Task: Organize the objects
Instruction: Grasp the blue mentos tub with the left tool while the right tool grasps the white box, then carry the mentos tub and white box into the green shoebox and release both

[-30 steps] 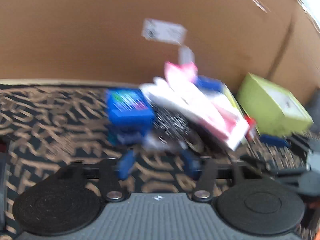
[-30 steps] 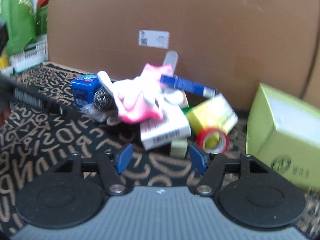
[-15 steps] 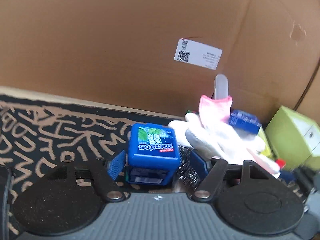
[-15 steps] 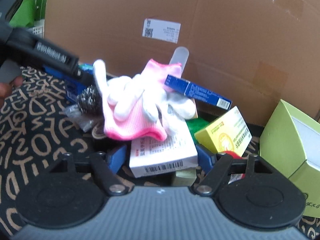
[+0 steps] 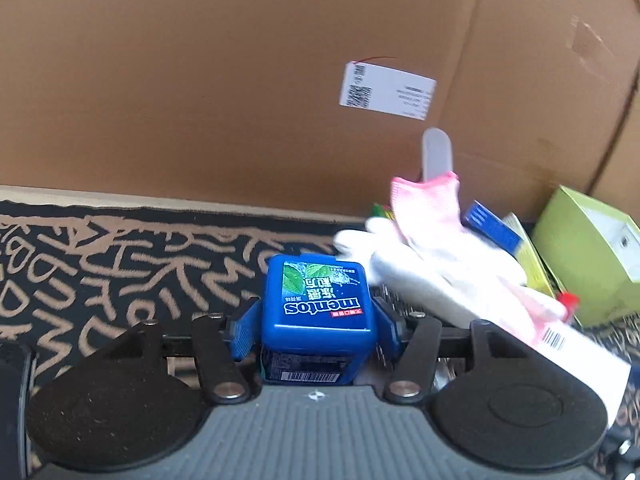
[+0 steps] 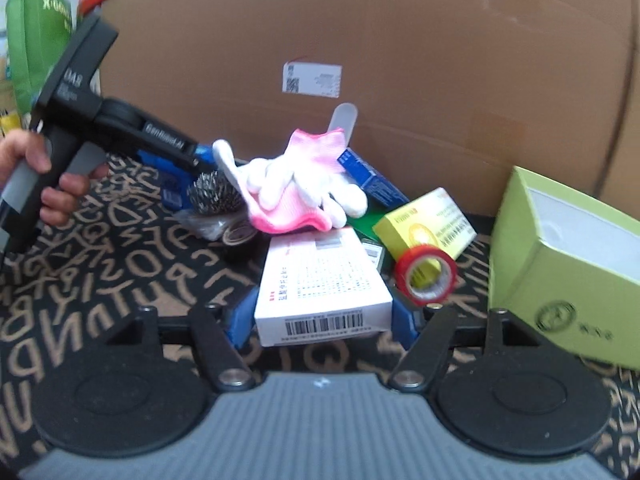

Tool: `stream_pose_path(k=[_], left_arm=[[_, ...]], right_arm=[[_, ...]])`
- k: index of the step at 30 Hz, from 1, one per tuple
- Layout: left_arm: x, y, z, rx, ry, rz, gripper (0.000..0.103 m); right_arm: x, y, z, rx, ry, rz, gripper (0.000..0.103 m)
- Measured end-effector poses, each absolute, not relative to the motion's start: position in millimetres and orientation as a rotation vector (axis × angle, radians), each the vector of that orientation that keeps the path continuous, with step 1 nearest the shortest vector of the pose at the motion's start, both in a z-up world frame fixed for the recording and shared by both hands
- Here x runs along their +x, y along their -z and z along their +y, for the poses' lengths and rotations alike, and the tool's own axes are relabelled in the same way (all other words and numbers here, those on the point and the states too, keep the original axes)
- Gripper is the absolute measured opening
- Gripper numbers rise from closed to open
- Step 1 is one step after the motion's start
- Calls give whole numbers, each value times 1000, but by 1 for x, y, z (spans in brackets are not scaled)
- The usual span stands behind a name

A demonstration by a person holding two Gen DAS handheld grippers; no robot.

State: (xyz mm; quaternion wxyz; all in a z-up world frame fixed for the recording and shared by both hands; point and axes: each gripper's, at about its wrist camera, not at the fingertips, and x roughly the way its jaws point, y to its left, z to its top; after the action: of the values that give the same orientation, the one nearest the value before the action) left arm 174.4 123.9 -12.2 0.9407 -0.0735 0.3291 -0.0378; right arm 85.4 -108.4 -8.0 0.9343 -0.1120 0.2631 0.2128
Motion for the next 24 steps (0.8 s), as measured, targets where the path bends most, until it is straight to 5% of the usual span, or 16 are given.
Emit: stream_pose_path(k=[16, 18, 24], left_arm=[[69, 12, 68, -58, 372, 739, 61], [70, 13, 61, -24, 373, 739, 65], [76, 13, 53, -25, 348, 737, 72]], right_arm=[[8, 18, -158, -227, -361, 670, 68], [7, 18, -153, -254, -358, 656, 76], [19, 20, -151, -234, -347, 659, 77]])
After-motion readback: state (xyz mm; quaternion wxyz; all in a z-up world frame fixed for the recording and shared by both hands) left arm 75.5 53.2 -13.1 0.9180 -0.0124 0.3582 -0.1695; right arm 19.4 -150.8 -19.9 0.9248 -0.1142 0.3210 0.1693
